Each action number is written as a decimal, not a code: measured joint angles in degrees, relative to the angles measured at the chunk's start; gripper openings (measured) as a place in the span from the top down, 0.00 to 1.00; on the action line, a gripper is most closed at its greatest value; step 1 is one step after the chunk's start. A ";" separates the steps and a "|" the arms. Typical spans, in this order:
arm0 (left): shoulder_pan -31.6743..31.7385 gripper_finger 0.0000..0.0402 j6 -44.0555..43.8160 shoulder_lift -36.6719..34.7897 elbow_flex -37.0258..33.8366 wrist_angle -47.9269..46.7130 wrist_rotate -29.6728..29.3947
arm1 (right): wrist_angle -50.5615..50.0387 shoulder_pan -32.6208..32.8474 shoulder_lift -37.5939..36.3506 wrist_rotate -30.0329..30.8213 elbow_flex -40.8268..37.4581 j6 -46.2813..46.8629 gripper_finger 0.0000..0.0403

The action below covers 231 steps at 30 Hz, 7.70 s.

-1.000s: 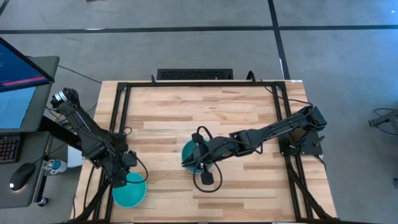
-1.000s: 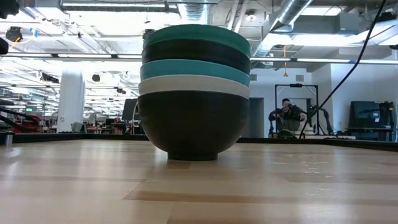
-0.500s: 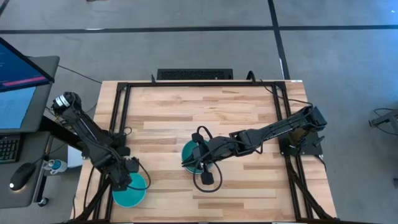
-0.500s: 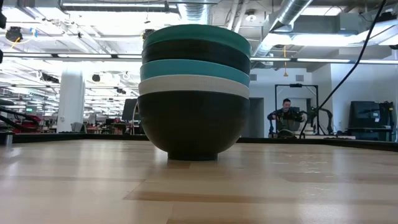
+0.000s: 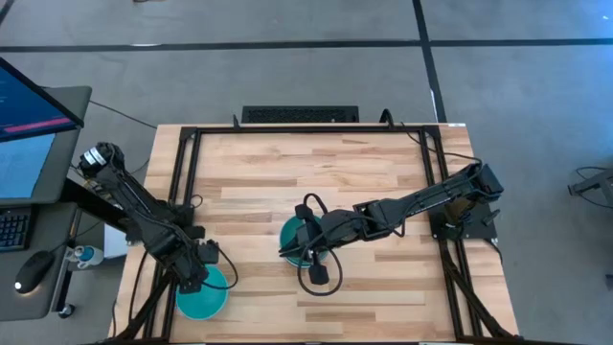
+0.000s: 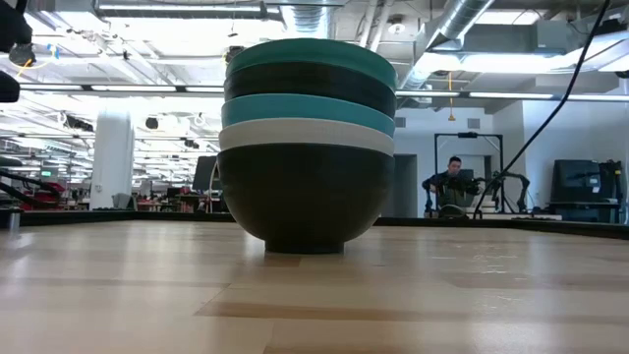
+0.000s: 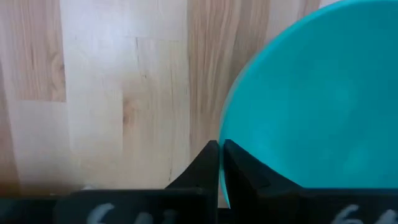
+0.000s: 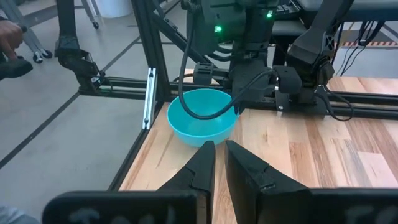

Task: Nest bowls inside each other
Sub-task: Stack the light blue bowl on top of the green bowl, then return to Home Position

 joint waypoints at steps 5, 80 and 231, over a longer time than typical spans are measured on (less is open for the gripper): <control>1.26 1.00 -0.16 0.00 1.09 -0.09 -0.31 | -0.92 1.07 0.00 0.08 0.02 -0.08 0.85; 49.97 1.00 30.30 20.47 46.94 -1.95 2.78 | 1.08 -2.27 -42.58 7.64 -43.63 2.52 0.85; 42.26 0.81 26.77 -29.31 -2.54 21.19 -8.35 | -11.35 3.25 -65.79 21.58 -57.76 8.19 0.85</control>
